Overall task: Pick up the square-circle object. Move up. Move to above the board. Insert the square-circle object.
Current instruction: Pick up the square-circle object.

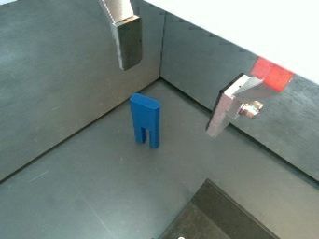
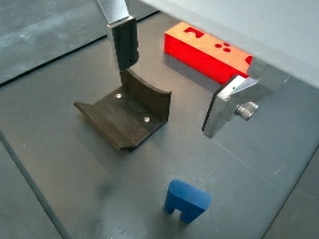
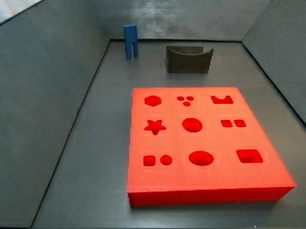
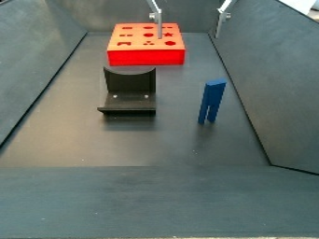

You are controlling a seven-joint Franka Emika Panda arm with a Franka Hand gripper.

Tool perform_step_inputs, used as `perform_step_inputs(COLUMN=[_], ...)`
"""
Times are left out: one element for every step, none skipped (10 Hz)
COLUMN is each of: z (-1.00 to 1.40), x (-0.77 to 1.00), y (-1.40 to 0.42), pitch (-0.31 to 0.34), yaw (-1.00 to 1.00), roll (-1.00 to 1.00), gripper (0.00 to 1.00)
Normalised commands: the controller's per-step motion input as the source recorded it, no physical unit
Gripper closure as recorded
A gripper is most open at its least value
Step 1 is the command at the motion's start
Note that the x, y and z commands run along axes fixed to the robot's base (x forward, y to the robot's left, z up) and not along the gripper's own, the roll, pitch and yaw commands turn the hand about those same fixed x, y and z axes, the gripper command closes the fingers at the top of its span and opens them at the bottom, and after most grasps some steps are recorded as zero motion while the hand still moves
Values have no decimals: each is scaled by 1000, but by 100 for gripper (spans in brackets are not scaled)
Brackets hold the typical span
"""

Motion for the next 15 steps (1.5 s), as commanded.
perform_step_inputs(z=[-357,-437,-506,-509,-471,-383,-343,-220,-109,-57,-114,-300,-457,-509,-503], x=[-300,-69,-54,-57,-77,-220,-431,-449,-437,-380,-246,-111,0,0,0], y=[269,111,91,89,86,294,300,223,74,0,0,0,0,0,20], pitch=[0,-51,-40,-43,-39,0,-11,-29,-74,-84,-74,-47,-17,0,0], yaw=[691,1000,1000,1000,1000,700,269,0,0,26,3,0,0,0,0], roll=[46,63,26,26,81,123,69,-17,-90,-106,-129,-96,-103,-129,-171], gripper=[0,0,0,0,0,0,0,0,0,0,0,0,0,0,0])
